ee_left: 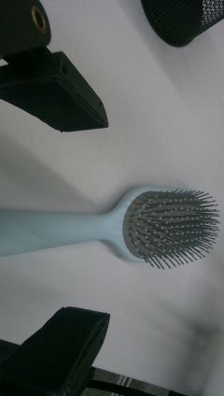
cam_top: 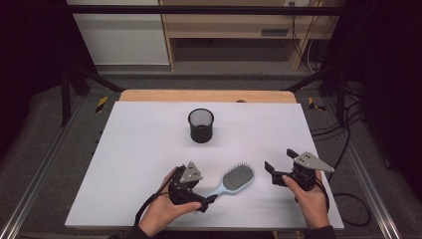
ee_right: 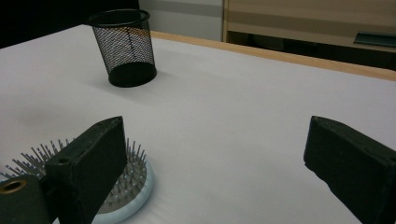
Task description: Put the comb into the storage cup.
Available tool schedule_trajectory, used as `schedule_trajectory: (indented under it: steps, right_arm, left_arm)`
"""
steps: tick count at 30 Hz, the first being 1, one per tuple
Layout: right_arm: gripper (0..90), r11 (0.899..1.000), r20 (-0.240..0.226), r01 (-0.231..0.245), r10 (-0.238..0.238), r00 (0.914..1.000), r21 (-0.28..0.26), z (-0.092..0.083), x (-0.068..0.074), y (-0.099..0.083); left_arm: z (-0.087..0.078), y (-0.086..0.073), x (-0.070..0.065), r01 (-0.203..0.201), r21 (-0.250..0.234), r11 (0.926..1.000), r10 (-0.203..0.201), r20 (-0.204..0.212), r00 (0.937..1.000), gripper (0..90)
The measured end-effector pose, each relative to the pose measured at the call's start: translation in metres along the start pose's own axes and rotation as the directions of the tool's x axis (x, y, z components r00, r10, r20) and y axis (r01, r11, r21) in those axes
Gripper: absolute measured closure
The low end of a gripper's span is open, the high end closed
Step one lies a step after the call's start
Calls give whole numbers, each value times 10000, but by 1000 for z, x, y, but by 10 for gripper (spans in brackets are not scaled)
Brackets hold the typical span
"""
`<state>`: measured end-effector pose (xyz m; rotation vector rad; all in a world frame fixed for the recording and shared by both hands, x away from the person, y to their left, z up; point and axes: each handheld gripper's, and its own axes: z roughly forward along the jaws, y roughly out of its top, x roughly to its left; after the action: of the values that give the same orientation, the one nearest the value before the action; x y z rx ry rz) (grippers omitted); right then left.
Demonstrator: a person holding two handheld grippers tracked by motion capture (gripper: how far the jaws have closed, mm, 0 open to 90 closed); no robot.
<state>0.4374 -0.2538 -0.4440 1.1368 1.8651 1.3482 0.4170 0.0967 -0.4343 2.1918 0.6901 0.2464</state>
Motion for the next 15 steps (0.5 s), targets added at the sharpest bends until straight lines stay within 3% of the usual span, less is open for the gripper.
schedule_trajectory:
  steps: [7, 15]
  right_arm:
    - [61, 9999, 54, -90, 90, 9999, -47, -1, -1, 0]
    - [62, 10000, 71, -34, 34, 10000, 2, 0, -1, 0]
  left_arm:
    - [12, 0, -1, 67, 453, 9990, -69, 42, 10000, 77]
    - [31, 3, -6, -68, 868, 9962, 42, 301, 9995, 168]
